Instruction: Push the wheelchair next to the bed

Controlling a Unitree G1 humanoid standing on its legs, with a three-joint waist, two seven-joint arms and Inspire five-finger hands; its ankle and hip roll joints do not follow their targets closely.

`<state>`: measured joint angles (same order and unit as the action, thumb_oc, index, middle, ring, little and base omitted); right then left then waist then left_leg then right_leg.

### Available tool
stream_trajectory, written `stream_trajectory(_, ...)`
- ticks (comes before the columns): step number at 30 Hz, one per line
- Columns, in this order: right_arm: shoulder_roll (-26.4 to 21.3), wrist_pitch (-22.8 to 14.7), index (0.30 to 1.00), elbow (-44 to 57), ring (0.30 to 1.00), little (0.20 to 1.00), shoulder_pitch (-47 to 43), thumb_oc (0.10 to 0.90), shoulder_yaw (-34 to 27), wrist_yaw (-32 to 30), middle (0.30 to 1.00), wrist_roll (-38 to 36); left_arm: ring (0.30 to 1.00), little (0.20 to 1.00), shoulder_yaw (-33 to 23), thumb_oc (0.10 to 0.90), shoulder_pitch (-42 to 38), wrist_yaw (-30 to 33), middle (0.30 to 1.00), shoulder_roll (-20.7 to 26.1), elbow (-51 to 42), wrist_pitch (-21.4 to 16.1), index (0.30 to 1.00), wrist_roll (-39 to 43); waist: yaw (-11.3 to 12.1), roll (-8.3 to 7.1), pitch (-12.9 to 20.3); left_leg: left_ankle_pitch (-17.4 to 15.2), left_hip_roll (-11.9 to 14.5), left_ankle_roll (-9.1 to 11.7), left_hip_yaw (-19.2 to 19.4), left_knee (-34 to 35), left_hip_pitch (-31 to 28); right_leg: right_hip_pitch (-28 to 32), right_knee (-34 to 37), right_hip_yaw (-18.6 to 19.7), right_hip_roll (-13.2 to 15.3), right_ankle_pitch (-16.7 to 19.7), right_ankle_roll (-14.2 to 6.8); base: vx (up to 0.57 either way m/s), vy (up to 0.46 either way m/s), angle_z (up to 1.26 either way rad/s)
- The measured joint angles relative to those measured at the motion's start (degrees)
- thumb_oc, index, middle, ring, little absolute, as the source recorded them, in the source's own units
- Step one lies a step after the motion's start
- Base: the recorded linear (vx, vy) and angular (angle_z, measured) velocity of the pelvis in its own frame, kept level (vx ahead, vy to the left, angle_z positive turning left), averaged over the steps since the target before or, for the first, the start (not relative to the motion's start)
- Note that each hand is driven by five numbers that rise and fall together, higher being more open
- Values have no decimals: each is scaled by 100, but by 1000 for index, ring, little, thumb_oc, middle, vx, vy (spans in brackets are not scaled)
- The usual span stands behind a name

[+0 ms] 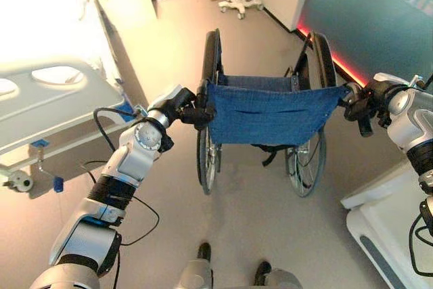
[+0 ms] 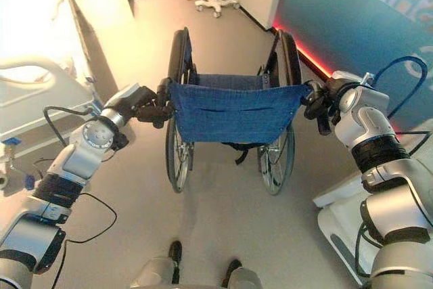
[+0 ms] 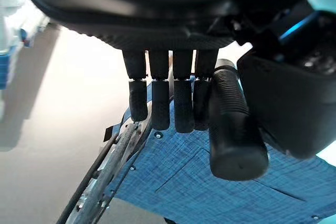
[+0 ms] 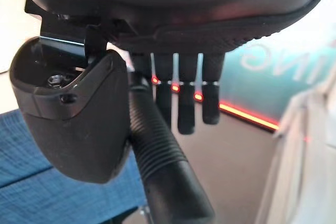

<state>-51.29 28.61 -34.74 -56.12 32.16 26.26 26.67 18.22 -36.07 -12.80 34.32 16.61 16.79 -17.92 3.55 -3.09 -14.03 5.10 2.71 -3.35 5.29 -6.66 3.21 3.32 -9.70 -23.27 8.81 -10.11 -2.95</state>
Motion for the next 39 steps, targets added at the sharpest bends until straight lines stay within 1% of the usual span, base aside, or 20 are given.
stream_trajectory(2,116,-5,300,-53,300,300,0,400,14,-7,300,10,300,300,12,400,64,-2,300,1,-5,42,300,0,111,0,-13,-35,66,54,-47,-182,90,151,96,-59,-124,-38,64,330,-216,21)
stream_trajectory(3,146,-4,300,-172,300,300,-24,400,12,-12,300,44,300,300,52,400,67,-12,300,-37,-15,107,300,-11,88,-69,-22,-276,-12,376,-104,-569,291,345,405,-41,-189,-23,50,325,-139,18)
stream_trajectory(6,380,0,300,-444,300,300,-18,400,68,-39,300,365,300,300,107,400,186,2,300,-111,-80,206,300,-33,326,-6,-20,-274,-178,406,157,-637,727,750,780,19,-442,-78,155,385,-108,-16)
stream_trajectory(8,452,-1,300,-565,300,300,-18,400,204,-38,300,457,300,300,80,400,345,16,300,-119,-264,251,300,-28,631,157,49,-213,-185,485,251,-393,1055,973,933,72,-679,-60,152,362,-50,-68)
stream_trajectory(11,637,-10,300,-710,300,300,-17,400,411,-37,300,449,300,300,-95,400,745,-50,300,-77,-528,292,300,-20,1101,378,177,-180,-247,502,554,-61,1239,1475,1116,-152,-818,-210,10,485,-7,-86)
stream_trajectory(13,727,-9,300,-789,300,300,6,400,555,-8,300,438,300,300,-156,400,894,-172,300,42,-650,345,300,-20,1204,460,386,-215,-276,484,799,-94,1184,1682,1064,-217,-957,-431,-126,374,29,-59)
stream_trajectory(14,831,-9,300,-799,300,300,59,400,562,-25,300,438,300,300,-189,400,920,-192,300,182,-692,320,300,-20,1257,345,437,-45,-375,237,681,-162,1192,1674,883,-92,-950,-665,-126,380,83,0)
stream_trajectory(16,975,-9,300,-972,300,300,44,400,528,-25,300,413,300,300,-155,400,613,-283,300,307,-435,238,300,-24,1130,-229,467,-172,-609,96,863,-316,1177,1610,396,-117,-646,-1080,-139,357,105,45)
stream_trajectory(17,1047,-9,300,-1039,300,300,43,400,454,-39,300,413,300,300,-150,400,568,-268,300,311,-373,225,300,-27,1122,-291,468,-134,-667,35,849,-400,1176,1607,228,-113,-594,-1147,-177,379,165,38)
stream_trajectory(19,1069,-21,300,-1012,300,300,58,400,422,-229,300,372,300,300,-171,400,477,-257,300,303,-279,202,300,-94,1103,-232,456,-216,-592,-259,756,-875,1242,1325,-811,-119,-535,-1147,-322,425,185,9)
stream_trajectory(21,900,-36,300,-879,300,300,170,400,416,-242,300,187,300,300,-153,400,470,-300,300,279,-330,143,300,-204,1078,-196,464,-240,-652,-481,634,-731,1064,913,-2009,49,-358,-902,-574,332,89,32)
stream_trajectory(22,867,-36,300,-826,300,300,250,400,410,-243,300,189,300,300,-103,400,464,-298,300,273,-325,134,300,-206,1012,-201,465,-144,-723,-555,432,-433,836,620,-2675,185,-244,-567,-559,305,-5,42)
stream_trajectory(24,842,-38,300,-830,300,300,257,400,385,-280,300,202,300,300,-4,400,421,-258,300,243,-288,161,300,-216,1015,-110,408,-20,-794,-638,58,-5,455,304,-3060,296,-137,-641,-489,258,-141,10)
stream_trajectory(26,803,-110,300,-774,300,300,138,400,243,-455,300,204,300,300,90,400,290,-193,300,228,-196,214,300,-258,998,404,148,42,-668,-520,-632,203,78,-142,-2721,285,-300,-762,-207,362,-413,-13)
stream_trajectory(28,653,-154,300,-650,300,300,90,400,208,-500,300,193,300,300,195,400,49,-184,300,190,-5,232,300,-270,891,604,50,-9,-657,-360,-1150,191,46,-581,-1936,336,-353,-703,-246,413,-361,44)
stream_trajectory(30,668,-155,300,-650,300,300,-76,400,200,-501,300,192,300,300,202,400,-243,-189,300,258,199,170,300,-271,672,517,-89,-44,-728,-318,-1500,182,26,-922,-262,677,-193,-109,-541,410,-257,82)
stream_trajectory(33,703,-153,300,-650,300,300,-120,400,176,-500,300,188,300,300,206,400,-415,-179,300,356,243,141,300,-280,531,213,-242,-253,-848,-143,-1814,22,3,-1018,868,1004,141,589,-795,515,-304,77)
stream_trajectory(36,717,-60,300,-583,300,300,-126,400,25,-437,300,157,300,300,195,400,-485,-153,300,420,195,111,300,-294,395,-105,-254,-643,-882,58,-1957,-433,261,-895,1045,1149,473,866,-961,504,-420,85)
stream_trajectory(37,656,33,300,-475,300,300,-146,400,-4,-417,300,158,300,300,158,400,-503,-128,300,366,183,84,300,-330,347,-82,-287,-810,-839,5,-2072,-596,349,-908,946,1182,380,1108,-963,529,-518,111)
stream_trajectory(39,449,48,300,-367,300,300,-237,400,-41,-334,300,146,300,300,163,400,-622,-103,300,337,151,32,300,-359,226,-6,-360,-937,-641,19,-2100,-642,500,-1010,600,1356,162,1138,-916,299,-216,113)
